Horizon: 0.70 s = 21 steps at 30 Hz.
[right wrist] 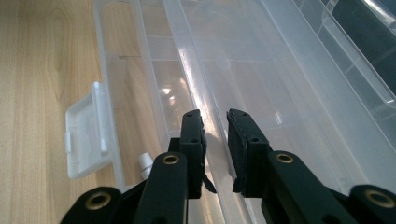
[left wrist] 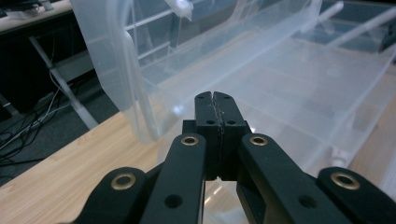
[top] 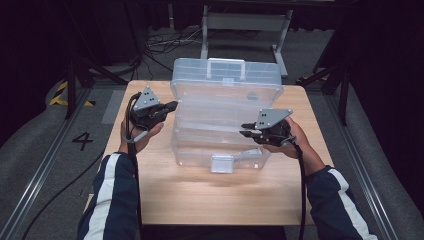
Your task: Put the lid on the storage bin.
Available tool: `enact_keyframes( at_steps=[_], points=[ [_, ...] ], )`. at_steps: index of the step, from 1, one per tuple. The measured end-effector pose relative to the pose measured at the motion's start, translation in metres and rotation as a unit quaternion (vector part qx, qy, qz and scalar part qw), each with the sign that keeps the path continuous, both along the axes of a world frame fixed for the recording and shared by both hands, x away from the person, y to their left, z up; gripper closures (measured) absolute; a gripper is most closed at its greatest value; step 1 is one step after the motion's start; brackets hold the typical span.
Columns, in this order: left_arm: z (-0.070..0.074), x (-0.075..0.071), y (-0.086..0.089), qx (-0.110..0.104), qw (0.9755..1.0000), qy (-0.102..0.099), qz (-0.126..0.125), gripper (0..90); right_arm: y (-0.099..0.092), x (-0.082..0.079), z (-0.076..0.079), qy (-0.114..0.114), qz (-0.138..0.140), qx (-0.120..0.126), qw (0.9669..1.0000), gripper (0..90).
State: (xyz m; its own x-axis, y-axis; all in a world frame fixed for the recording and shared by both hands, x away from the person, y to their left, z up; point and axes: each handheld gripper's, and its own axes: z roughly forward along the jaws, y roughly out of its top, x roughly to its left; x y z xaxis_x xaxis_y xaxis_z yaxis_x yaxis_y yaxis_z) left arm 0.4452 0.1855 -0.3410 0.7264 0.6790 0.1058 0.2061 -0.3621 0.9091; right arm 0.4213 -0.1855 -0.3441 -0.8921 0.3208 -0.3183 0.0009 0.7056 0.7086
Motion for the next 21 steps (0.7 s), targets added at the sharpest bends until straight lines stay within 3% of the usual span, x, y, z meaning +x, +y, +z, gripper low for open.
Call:
enact_keyframes(
  at_steps=[11, 14, 21],
  points=[
    [0.004, 0.004, -0.001, -0.012, 0.9999, 0.002, 0.002, 90.0, 0.001, -0.006, -0.004, 0.002, 0.005, -0.015, 0.9999, 76.4],
    [0.002, 0.003, -0.002, -0.003, 1.0000, 0.000, 0.001, 90.0, 0.001, -0.009, -0.004, 0.001, 0.006, -0.019, 0.9998, 76.9],
    [-0.001, -0.001, -0.001, -0.006, 1.0000, -0.002, -0.006, 90.0, -0.009, -0.019, -0.006, -0.017, -0.006, -0.020, 0.9996, 78.3]
  ],
)
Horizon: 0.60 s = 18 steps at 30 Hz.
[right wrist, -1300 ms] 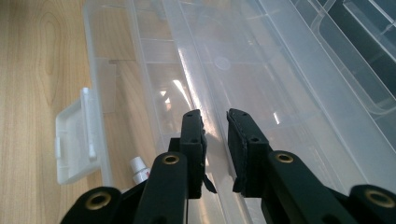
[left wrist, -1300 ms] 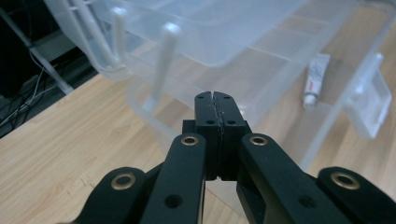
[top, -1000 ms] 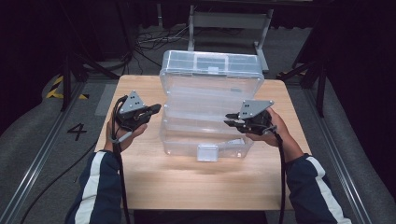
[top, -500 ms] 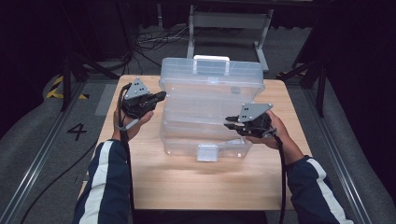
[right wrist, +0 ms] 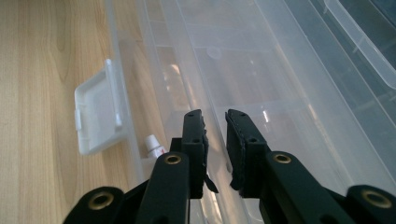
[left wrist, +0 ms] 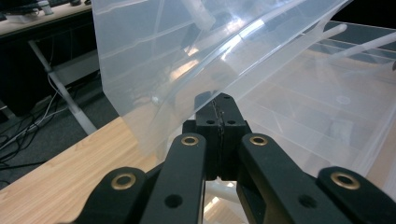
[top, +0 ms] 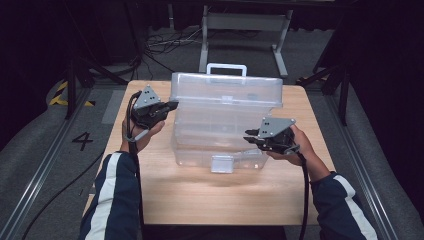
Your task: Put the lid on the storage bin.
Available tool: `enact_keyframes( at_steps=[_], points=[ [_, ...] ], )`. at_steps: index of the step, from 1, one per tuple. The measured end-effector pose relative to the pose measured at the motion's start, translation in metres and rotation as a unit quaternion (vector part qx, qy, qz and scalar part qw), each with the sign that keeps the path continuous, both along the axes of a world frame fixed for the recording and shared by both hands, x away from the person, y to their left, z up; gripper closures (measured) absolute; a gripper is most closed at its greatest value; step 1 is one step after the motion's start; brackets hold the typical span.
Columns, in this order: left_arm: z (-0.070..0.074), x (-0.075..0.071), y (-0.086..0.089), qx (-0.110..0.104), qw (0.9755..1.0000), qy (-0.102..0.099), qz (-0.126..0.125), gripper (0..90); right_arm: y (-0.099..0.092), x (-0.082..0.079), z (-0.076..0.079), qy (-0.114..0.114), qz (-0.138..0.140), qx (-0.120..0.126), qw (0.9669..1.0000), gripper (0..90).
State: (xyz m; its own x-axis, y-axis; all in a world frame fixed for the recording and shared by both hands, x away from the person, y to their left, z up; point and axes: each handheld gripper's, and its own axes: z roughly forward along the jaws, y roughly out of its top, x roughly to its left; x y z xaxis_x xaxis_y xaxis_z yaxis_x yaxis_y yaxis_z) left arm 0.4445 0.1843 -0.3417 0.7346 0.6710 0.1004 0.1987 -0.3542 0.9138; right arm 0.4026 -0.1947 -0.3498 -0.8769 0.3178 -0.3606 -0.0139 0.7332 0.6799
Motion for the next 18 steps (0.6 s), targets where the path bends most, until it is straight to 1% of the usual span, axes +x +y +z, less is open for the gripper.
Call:
enact_keyframes(
  at_steps=[3, 4, 5, 8, 9, 16, 18],
  points=[
    [-0.002, -0.003, 0.001, 0.004, 1.0000, 0.002, -0.004, 90.0, -0.011, -0.005, 0.001, -0.008, -0.009, 0.001, 0.9999, 79.2],
    [-0.002, -0.004, 0.001, 0.003, 1.0000, 0.006, -0.006, 90.0, -0.015, -0.007, 0.000, -0.011, -0.012, 0.004, 0.9999, 79.6],
    [-0.003, -0.005, 0.001, 0.003, 1.0000, 0.003, -0.003, 90.0, -0.018, -0.008, 0.000, -0.011, -0.014, 0.007, 0.9998, 79.9],
    [-0.004, -0.008, 0.001, 0.008, 0.9999, 0.004, -0.007, 90.0, -0.029, -0.012, -0.001, -0.017, -0.023, 0.013, 0.9995, 80.9],
    [-0.004, -0.008, 0.001, 0.012, 0.9999, 0.003, -0.009, 90.0, -0.033, -0.014, -0.001, -0.014, -0.026, 0.015, 0.9995, 81.2],
    [-0.007, -0.013, 0.001, 0.025, 0.9996, 0.007, -0.014, 90.0, -0.052, -0.021, -0.001, -0.021, -0.039, 0.024, 0.9987, 82.0],
    [-0.008, -0.015, 0.002, 0.031, 0.9994, 0.009, -0.015, 90.0, -0.057, -0.023, 0.000, -0.020, -0.045, 0.030, 0.9984, 82.1]
  ],
)
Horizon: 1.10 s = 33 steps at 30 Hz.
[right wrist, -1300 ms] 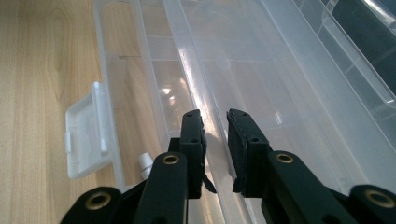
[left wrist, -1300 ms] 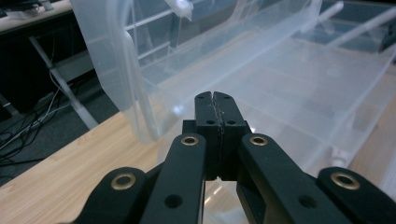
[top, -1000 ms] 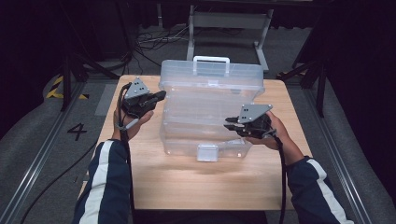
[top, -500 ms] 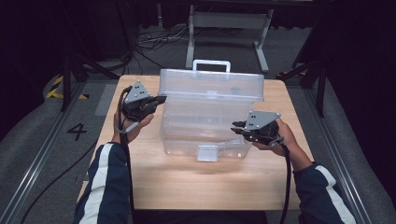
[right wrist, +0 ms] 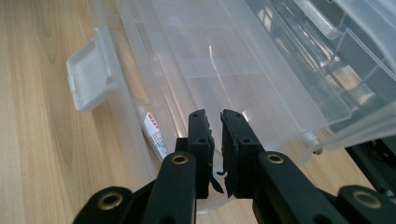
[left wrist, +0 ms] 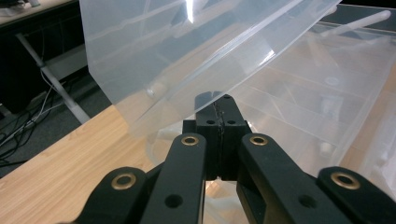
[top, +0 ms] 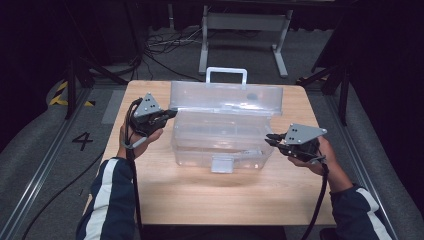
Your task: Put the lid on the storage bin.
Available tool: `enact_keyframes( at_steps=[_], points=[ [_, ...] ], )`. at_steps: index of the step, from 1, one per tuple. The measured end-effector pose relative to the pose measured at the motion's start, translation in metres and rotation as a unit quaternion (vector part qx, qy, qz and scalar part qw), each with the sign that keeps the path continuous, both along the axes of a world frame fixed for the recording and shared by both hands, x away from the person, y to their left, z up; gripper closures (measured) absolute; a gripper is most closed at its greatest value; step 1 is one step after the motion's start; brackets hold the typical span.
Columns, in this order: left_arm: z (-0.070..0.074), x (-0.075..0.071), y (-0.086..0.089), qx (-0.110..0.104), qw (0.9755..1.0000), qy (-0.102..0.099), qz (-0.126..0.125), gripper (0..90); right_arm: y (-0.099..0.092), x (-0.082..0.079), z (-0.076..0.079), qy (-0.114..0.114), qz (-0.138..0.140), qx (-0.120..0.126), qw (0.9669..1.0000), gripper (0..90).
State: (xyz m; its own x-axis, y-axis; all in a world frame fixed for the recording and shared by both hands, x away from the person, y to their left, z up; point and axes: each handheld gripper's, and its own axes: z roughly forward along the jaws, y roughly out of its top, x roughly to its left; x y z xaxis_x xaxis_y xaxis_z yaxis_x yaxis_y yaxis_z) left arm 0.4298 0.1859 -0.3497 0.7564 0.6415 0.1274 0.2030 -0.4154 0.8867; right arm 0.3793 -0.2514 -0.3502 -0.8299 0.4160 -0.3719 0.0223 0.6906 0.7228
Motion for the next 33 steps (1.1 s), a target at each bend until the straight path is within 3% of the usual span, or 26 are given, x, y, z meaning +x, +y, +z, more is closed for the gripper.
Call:
enact_keyframes(
  at_steps=[8, 20, 26, 29, 33],
  points=[
    [-0.007, -0.008, -0.001, 0.033, 0.9994, 0.004, -0.008, 90.0, -0.022, -0.005, -0.001, 0.007, -0.026, 0.018, 0.9995, 80.4],
    [-0.010, -0.019, 0.000, 0.024, 0.9994, 0.014, -0.020, 90.0, -0.028, -0.001, -0.004, 0.015, -0.049, 0.029, 0.9982, 77.4],
    [-0.010, -0.021, 0.000, 0.028, 0.9990, 0.023, -0.026, 90.0, -0.028, -0.001, -0.004, 0.016, -0.054, 0.038, 0.9977, 74.9],
    [-0.010, -0.022, -0.002, 0.043, 0.9983, 0.027, -0.030, 90.0, -0.028, 0.000, -0.004, 0.018, -0.055, 0.040, 0.9975, 74.7],
    [-0.009, -0.025, -0.004, 0.047, 0.9975, 0.039, -0.036, 90.0, -0.028, -0.001, -0.004, 0.017, -0.054, 0.040, 0.9976, 74.2]
  ],
)
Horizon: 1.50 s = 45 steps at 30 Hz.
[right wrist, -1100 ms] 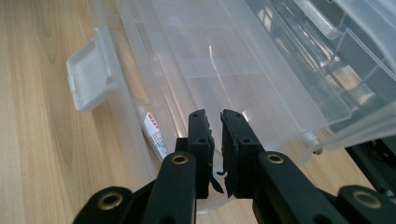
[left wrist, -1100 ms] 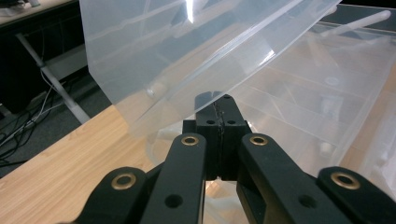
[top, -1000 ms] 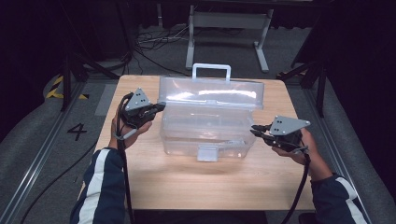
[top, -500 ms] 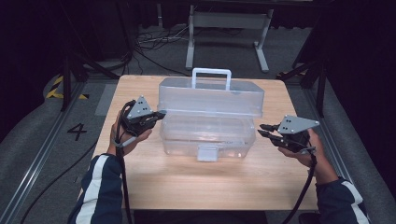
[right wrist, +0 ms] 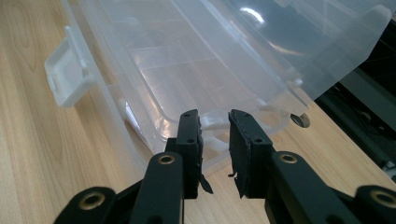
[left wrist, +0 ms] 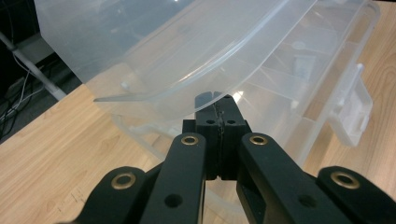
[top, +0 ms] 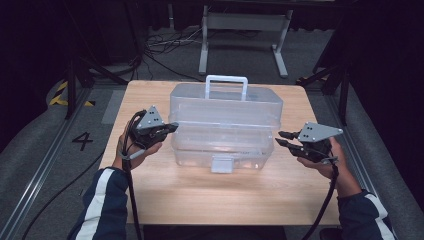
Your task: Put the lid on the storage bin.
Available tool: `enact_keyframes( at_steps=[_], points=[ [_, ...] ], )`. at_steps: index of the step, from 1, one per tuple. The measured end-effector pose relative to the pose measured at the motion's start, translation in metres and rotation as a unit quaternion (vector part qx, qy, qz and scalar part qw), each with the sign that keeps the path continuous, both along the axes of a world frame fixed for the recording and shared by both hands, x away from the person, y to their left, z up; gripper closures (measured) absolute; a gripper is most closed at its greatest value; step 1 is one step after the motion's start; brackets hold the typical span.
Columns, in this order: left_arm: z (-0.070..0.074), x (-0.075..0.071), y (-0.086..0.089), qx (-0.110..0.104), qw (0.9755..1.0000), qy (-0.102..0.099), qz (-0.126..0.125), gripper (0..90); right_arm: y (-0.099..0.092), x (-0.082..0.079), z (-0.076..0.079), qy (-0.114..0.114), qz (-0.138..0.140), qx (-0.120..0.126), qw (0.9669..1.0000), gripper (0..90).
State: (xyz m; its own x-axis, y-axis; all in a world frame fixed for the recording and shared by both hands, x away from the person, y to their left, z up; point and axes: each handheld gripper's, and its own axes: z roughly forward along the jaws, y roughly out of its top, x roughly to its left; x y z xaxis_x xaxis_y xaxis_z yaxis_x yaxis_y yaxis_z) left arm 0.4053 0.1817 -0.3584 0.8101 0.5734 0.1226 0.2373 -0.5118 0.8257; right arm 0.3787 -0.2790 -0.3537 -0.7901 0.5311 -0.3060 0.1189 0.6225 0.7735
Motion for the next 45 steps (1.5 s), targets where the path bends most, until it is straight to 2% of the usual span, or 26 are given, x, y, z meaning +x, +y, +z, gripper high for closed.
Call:
enact_keyframes(
  at_steps=[3, 4, 5, 6, 8, 12, 17, 24, 27, 29, 33, 35, 36, 37, 39, 41, 45],
  points=[
    [0.000, -0.005, -0.005, 0.018, 0.9998, 0.007, -0.008, 90.0, 0.001, 0.000, -0.001, 0.004, -0.001, -0.003, 1.0000, 73.5],
    [0.000, -0.005, -0.005, 0.018, 0.9998, 0.007, -0.008, 90.0, 0.002, 0.000, -0.001, 0.004, 0.000, -0.003, 1.0000, 73.5],
    [0.001, -0.008, -0.007, 0.028, 0.9996, 0.007, -0.002, 90.0, 0.002, 0.000, -0.001, 0.004, 0.001, -0.003, 1.0000, 73.4],
    [0.001, -0.010, -0.007, 0.034, 0.9994, 0.000, -0.004, 90.0, 0.002, -0.001, -0.001, 0.004, 0.001, -0.003, 1.0000, 73.5],
    [0.000, -0.013, -0.008, 0.040, 0.9992, 0.002, -0.006, 90.0, 0.003, -0.001, -0.001, 0.005, 0.002, -0.006, 1.0000, 73.9],
    [-0.002, -0.017, -0.007, 0.041, 0.9991, 0.001, -0.008, 90.0, 0.003, -0.002, -0.005, 0.012, 0.001, -0.011, 0.9999, 73.5],
    [-0.004, -0.021, -0.006, 0.030, 0.9995, -0.003, -0.007, 90.0, 0.001, -0.006, -0.007, 0.015, 0.000, -0.009, 0.9998, 73.4],
    [-0.011, -0.025, -0.001, 0.034, 0.9994, 0.009, -0.005, 89.6, 0.000, -0.006, -0.009, 0.021, -0.001, -0.007, 0.9998, 72.6],
    [-0.016, -0.027, 0.001, 0.034, 0.9993, 0.014, -0.008, 89.7, 0.000, -0.006, -0.012, 0.027, -0.001, -0.016, 0.9995, 72.9],
    [-0.018, -0.028, 0.001, 0.038, 0.9991, 0.014, -0.009, 89.8, 0.000, -0.007, -0.015, 0.031, -0.002, -0.018, 0.9994, 72.9],
    [-0.026, -0.029, -0.001, 0.060, 0.9981, 0.014, -0.009, 90.0, 0.000, -0.008, -0.020, 0.036, -0.006, -0.023, 0.9991, 76.4],
    [-0.029, -0.029, -0.002, 0.065, 0.9976, 0.021, -0.010, 90.0, -0.001, -0.009, -0.023, 0.035, -0.010, -0.019, 0.9991, 77.0],
    [-0.032, -0.028, -0.004, 0.076, 0.9968, 0.023, -0.010, 90.0, -0.003, -0.010, -0.024, 0.037, -0.010, -0.014, 0.9992, 76.9],
    [-0.034, -0.029, -0.004, 0.074, 0.9970, 0.020, -0.009, 90.0, -0.005, -0.011, -0.025, 0.043, -0.010, -0.005, 0.9990, 76.8],
    [-0.035, -0.028, -0.002, 0.066, 0.9975, 0.024, -0.008, 90.0, -0.008, -0.011, -0.028, 0.044, -0.014, -0.004, 0.9989, 76.8],
    [-0.036, -0.029, -0.001, 0.074, 0.9970, 0.022, -0.007, 90.0, -0.010, -0.011, -0.030, 0.049, -0.017, 0.000, 0.9987, 76.6],
    [-0.040, -0.030, 0.002, 0.072, 0.9971, 0.026, -0.001, 90.0, -0.009, -0.011, -0.032, 0.048, -0.017, -0.001, 0.9987, 76.4]
  ],
)
